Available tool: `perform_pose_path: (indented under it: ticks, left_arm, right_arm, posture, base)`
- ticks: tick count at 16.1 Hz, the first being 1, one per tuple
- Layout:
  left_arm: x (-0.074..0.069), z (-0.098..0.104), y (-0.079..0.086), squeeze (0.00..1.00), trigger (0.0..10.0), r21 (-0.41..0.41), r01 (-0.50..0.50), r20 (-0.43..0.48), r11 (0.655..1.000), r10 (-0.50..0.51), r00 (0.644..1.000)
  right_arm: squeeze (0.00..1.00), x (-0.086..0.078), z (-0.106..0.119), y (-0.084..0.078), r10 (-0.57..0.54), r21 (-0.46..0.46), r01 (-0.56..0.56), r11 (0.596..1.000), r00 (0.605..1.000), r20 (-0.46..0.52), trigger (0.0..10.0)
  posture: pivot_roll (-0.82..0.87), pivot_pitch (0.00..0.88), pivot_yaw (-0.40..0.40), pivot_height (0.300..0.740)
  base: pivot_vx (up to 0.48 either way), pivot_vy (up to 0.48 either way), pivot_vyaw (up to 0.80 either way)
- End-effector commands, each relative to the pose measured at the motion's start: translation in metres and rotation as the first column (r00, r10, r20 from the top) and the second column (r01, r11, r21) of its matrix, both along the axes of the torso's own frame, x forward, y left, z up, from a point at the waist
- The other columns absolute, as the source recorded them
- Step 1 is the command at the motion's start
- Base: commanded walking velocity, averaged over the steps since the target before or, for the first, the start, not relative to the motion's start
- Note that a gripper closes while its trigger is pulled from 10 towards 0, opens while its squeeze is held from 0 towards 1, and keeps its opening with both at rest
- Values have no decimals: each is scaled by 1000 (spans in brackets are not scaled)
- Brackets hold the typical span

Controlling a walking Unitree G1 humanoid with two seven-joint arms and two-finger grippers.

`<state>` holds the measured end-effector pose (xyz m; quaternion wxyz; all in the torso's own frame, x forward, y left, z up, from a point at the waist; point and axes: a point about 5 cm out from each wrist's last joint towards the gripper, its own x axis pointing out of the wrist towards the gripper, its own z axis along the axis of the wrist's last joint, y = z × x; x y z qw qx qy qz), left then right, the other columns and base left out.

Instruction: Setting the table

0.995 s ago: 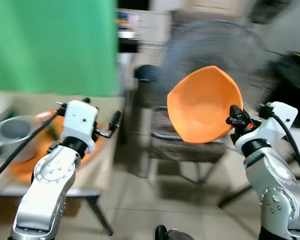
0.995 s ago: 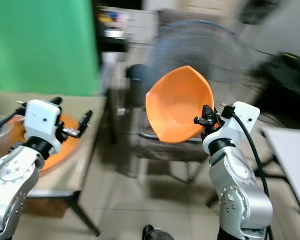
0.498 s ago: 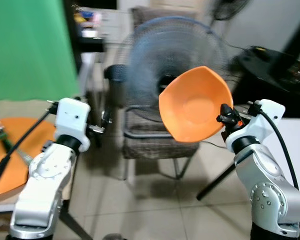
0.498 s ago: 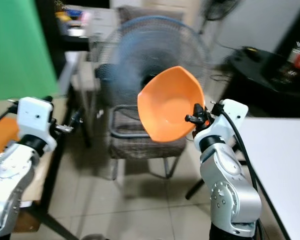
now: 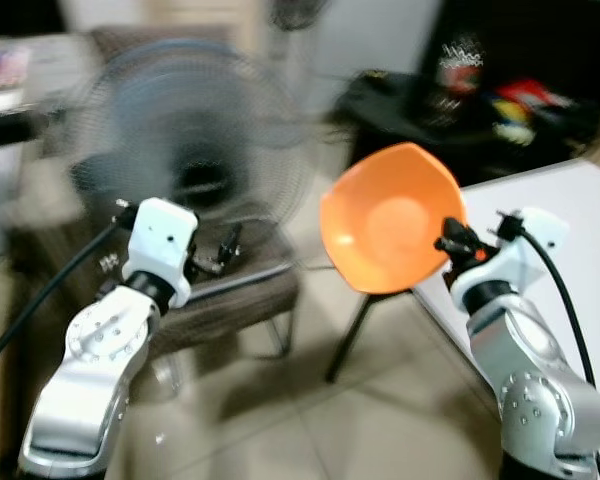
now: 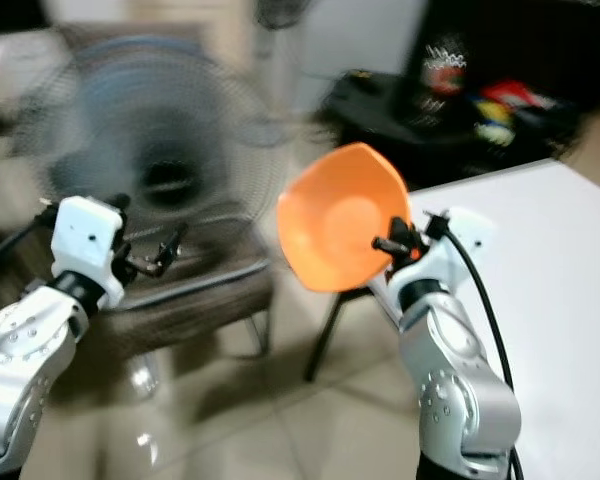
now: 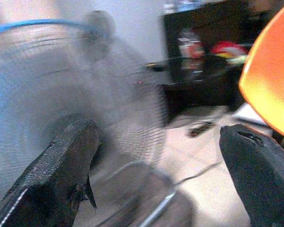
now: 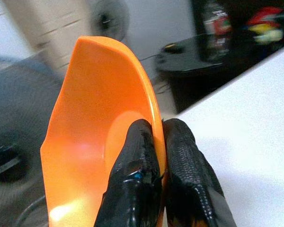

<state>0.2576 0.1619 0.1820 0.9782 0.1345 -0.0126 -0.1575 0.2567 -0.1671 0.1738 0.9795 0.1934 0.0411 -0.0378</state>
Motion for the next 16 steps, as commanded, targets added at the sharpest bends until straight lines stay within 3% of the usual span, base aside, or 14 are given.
perform_pose_path:
  ticks: [1, 11, 16]
  left_arm:
    - [0, -1, -3, 0, 10000, 0, 28, -4, 1000, -28, 1000]
    - [0, -3, -8, 0, 10000, -10, 81, -18, 997, -81, 997]
    - [1, -5, -15, 0, 10000, -35, 120, -30, 992, -121, 992]
  right_arm:
    - [0, -2, 12, -7, -46, -7, 47, 999, 998, 50, 10000]
    - [0, -8, 13, -10, -77, -6, 78, 997, 996, 34, 10000]
    - [0, -18, 12, -14, -97, -11, 97, 995, 995, 10, 10000]
  posture:
    - [95, 0, -54, 740]
    - [76, 0, -43, 740]
    - [34, 0, -14, 740]
  base:
    - [322, 0, -800]
    - [310, 0, -796]
    - [0, 91, -788]
